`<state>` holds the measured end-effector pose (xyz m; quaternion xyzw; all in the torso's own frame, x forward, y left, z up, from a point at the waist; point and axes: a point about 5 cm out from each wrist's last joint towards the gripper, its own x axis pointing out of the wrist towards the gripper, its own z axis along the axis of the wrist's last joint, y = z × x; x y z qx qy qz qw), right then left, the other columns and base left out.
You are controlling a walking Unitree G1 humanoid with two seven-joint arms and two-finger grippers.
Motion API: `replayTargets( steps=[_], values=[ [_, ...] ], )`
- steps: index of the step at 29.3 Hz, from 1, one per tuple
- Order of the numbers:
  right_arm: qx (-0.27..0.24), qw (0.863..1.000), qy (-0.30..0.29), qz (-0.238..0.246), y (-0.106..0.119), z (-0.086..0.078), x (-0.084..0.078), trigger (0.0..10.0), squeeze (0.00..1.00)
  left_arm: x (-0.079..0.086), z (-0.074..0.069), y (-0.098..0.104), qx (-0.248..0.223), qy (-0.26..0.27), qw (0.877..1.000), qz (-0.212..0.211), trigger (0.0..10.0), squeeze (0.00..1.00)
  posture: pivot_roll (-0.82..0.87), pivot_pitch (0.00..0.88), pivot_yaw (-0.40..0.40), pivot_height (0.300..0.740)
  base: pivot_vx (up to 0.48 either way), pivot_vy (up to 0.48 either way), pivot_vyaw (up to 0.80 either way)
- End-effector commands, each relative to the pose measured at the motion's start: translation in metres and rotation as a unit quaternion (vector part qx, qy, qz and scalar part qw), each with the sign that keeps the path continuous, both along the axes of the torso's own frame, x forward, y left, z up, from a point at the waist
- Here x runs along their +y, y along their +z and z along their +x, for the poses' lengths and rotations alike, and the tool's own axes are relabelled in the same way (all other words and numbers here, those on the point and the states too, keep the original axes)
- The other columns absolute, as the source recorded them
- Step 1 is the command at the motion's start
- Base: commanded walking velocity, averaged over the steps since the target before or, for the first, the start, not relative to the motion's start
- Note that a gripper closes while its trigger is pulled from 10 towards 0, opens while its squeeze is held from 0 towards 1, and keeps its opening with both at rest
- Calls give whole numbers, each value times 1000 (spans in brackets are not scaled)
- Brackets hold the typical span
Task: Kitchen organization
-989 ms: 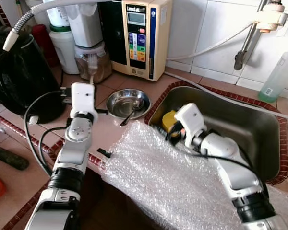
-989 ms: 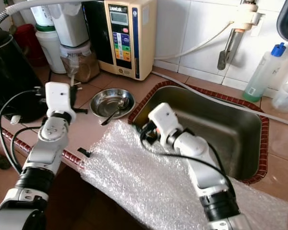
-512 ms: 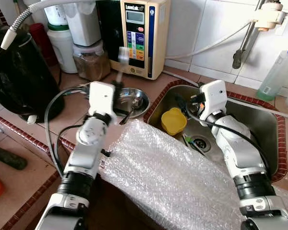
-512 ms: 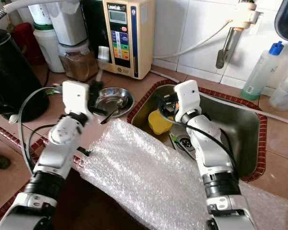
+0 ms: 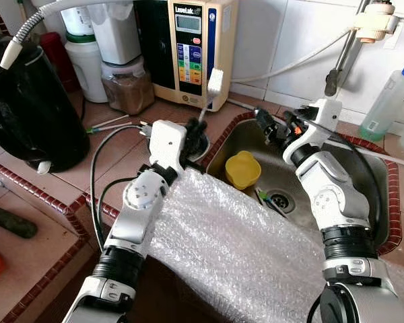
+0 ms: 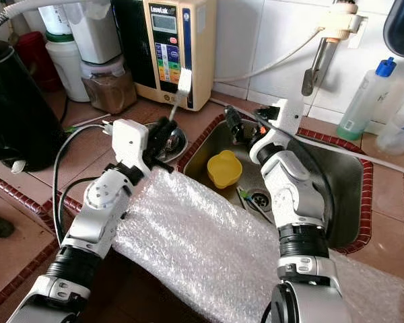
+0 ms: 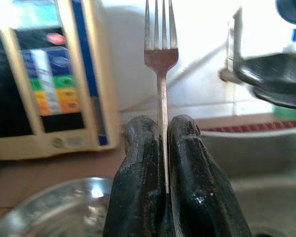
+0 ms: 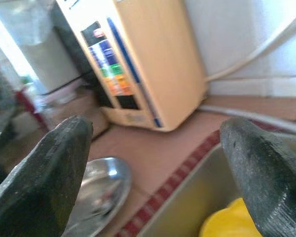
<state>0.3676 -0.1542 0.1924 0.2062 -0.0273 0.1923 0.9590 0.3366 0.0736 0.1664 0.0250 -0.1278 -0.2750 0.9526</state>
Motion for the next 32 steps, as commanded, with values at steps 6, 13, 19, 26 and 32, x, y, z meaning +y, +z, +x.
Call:
replayTargets(
  steps=[6, 13, 19, 26, 32],
  values=[
    [-37, 997, 70, 25, 16, -8, 13, 10000, 0, -11, 0, -1, -5, -22, 1000, 16, 0, 0, 111, 0, 23, 740, 0, 0, 0],
    [-39, 993, 105, 33, 17, -12, 19, 10000, 0, -14, 1, 1, -7, -30, 999, 16, 0, 0, 114, 0, 21, 740, 0, 0, 0],
    [-34, 992, 117, 23, 14, -8, 29, 10000, 0, -22, -4, 3, -17, -52, 998, 22, 0, 0, 139, 0, 19, 740, 0, 0, 0],
    [-42, 992, 113, 24, 19, 4, 40, 10000, 0, -26, -7, 4, -21, -66, 997, 23, 0, 0, 153, 0, 20, 740, 0, 0, 0],
    [-46, 996, 58, 43, 26, 16, 40, 0, 0, -30, -11, 2, -23, -78, 996, 22, 0, 0, 159, 0, 9, 740, 0, 0, 0]
  ],
)
